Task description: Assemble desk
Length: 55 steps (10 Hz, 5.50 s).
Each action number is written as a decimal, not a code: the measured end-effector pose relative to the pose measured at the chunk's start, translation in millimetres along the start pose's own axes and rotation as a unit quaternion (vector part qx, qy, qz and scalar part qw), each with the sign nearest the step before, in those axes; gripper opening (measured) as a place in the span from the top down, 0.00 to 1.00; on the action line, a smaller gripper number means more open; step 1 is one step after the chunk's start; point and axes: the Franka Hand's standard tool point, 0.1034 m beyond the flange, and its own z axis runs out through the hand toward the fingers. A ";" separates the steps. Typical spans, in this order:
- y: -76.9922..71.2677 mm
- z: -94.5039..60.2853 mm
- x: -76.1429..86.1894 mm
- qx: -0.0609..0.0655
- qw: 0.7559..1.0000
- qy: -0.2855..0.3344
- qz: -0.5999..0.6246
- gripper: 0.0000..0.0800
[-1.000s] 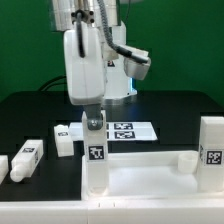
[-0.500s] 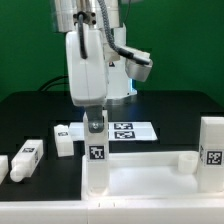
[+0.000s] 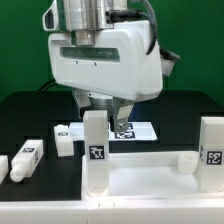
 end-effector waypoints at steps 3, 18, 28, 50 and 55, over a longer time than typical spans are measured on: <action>5.9 8.8 -1.4 -0.002 0.968 0.015 -0.251 0.19; 3.8 14.6 -12.0 0.043 0.951 -0.014 0.305 0.64; 12.4 14.6 -7.8 0.028 0.981 0.000 -0.194 0.19; 11.0 13.0 1.6 0.052 0.997 -0.006 0.050 0.20; 5.4 16.4 -8.0 0.039 0.959 0.020 -0.278 0.19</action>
Offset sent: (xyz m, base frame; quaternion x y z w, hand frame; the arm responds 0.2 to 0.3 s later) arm -0.0158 0.0044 -0.0121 0.0080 0.0061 -0.3592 0.9332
